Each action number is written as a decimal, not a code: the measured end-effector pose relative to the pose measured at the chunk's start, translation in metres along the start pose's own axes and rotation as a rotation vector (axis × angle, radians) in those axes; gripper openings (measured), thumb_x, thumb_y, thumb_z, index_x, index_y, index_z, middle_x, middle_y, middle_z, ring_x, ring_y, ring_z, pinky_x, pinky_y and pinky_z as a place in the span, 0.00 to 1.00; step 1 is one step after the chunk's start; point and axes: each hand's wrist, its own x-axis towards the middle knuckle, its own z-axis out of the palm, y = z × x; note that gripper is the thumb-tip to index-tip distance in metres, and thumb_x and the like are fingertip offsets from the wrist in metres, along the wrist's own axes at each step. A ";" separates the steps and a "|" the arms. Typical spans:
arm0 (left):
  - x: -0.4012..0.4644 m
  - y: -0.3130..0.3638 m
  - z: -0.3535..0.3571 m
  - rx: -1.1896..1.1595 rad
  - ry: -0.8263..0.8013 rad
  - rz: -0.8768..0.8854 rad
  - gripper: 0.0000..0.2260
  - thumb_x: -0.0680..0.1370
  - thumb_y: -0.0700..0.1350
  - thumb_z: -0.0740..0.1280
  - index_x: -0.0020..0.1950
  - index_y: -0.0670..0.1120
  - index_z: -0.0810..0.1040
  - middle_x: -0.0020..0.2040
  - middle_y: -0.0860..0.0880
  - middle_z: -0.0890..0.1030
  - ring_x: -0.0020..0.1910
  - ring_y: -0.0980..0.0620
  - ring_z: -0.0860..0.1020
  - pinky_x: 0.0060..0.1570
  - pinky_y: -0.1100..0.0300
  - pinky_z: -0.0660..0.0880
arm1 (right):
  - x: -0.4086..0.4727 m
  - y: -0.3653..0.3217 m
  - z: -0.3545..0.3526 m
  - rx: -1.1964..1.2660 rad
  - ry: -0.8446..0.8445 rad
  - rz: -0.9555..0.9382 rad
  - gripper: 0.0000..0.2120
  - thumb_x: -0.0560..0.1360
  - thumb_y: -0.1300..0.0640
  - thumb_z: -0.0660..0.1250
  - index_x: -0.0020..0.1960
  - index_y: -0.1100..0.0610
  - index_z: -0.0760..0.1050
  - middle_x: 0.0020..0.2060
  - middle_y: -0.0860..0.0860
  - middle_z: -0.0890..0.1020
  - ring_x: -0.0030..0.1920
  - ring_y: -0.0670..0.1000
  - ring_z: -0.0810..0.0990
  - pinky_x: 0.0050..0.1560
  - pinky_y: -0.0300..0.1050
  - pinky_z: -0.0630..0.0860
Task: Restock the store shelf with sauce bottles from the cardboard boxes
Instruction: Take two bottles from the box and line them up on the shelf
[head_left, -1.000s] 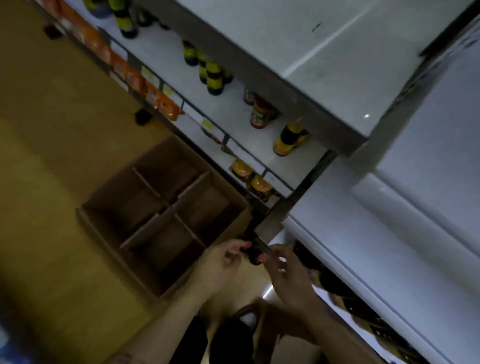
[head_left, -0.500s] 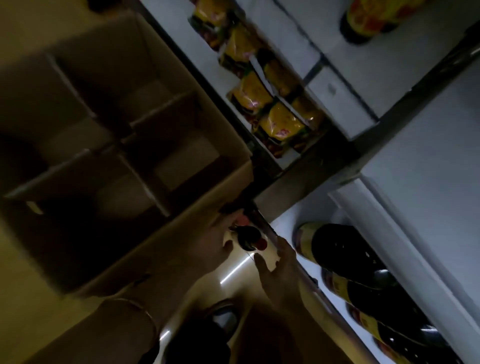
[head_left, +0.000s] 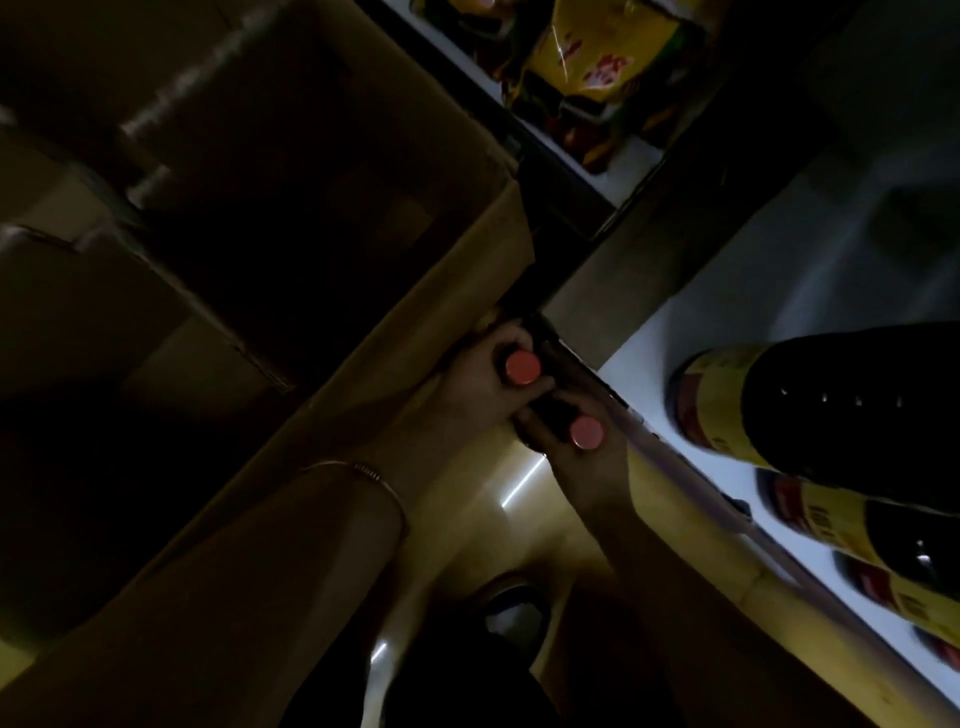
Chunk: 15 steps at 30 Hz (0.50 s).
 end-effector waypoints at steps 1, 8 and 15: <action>-0.001 0.001 0.004 0.003 0.033 0.020 0.12 0.71 0.37 0.75 0.45 0.43 0.72 0.43 0.50 0.76 0.46 0.54 0.76 0.52 0.63 0.72 | 0.001 -0.001 0.001 -0.008 0.006 -0.020 0.06 0.66 0.50 0.74 0.43 0.46 0.81 0.41 0.43 0.85 0.46 0.46 0.83 0.49 0.50 0.80; -0.055 0.033 -0.014 -0.056 0.069 -0.238 0.10 0.73 0.45 0.74 0.43 0.40 0.78 0.39 0.48 0.81 0.39 0.57 0.79 0.42 0.69 0.75 | -0.042 -0.019 -0.008 -0.045 -0.015 0.022 0.15 0.69 0.68 0.73 0.44 0.47 0.81 0.44 0.45 0.85 0.47 0.45 0.82 0.51 0.43 0.78; -0.152 0.101 -0.053 -0.098 -0.046 -0.303 0.11 0.72 0.41 0.75 0.41 0.36 0.76 0.38 0.40 0.79 0.37 0.55 0.76 0.42 0.66 0.72 | -0.128 -0.094 -0.055 -0.086 -0.077 0.063 0.12 0.70 0.65 0.74 0.39 0.48 0.80 0.37 0.40 0.84 0.41 0.40 0.81 0.44 0.30 0.74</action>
